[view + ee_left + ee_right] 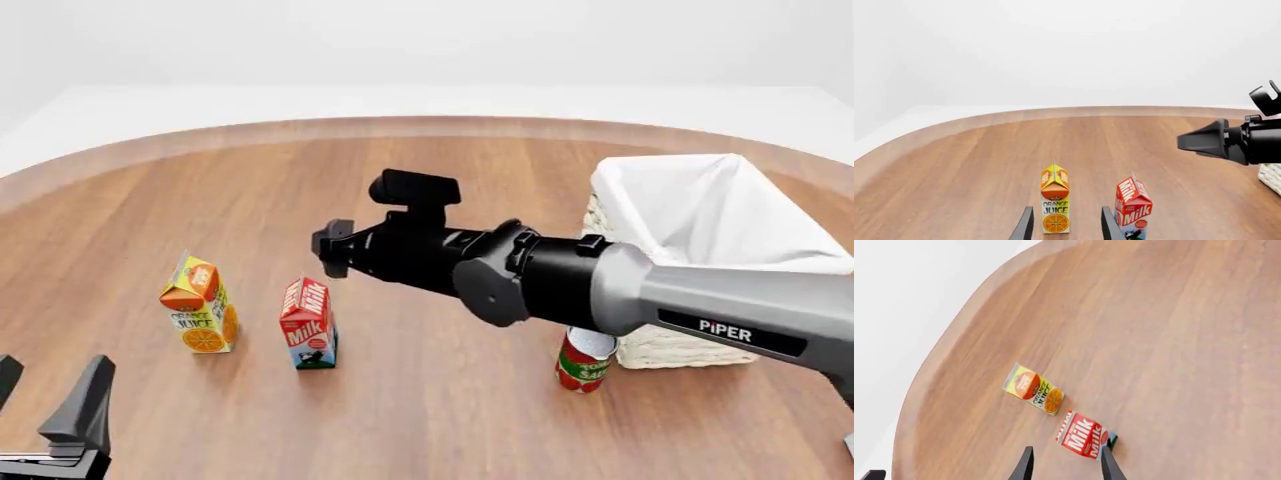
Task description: Pick the milk and place it in the basket.
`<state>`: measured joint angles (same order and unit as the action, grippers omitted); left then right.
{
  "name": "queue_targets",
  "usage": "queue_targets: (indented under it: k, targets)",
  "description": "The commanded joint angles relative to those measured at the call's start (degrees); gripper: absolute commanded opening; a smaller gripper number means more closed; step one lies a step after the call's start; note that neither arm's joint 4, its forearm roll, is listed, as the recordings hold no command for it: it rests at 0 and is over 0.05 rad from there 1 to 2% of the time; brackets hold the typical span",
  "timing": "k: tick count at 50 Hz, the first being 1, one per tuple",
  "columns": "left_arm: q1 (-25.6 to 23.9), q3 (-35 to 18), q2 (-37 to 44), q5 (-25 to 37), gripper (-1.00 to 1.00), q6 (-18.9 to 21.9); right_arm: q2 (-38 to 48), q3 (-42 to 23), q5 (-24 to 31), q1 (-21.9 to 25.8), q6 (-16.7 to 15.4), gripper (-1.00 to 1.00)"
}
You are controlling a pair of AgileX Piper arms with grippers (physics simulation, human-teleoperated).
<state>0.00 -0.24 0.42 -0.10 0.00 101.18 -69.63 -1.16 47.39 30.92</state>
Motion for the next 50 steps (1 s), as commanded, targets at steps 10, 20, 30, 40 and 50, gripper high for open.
queue_targets:
  k: [10, 20, 30, 40, 50]
  targets:
    - [0.0, 0.0, 0.0, 0.0, 1.00, 0.0, 5.5, -3.6, -1.1, 0.1, 2.3, 1.00]
    - [0.0, 0.0, 0.0, 0.0, 1.00, 0.0, 8.2, -4.9, -0.8, 1.0, 3.5, 1.00]
    - [0.0, 0.0, 0.0, 0.0, 1.00, 0.0, 9.7, -5.3, -1.0, 0.6, 4.0, 1.00]
    - [0.0, 0.0, 0.0, 0.0, 1.00, 0.0, 10.9, -5.7, -1.5, 0.6, 4.5, 1.00]
    - [0.0, 0.0, 0.0, 0.0, 1.00, 0.0, 12.4, -7.1, -1.3, 1.0, 4.7, 1.00]
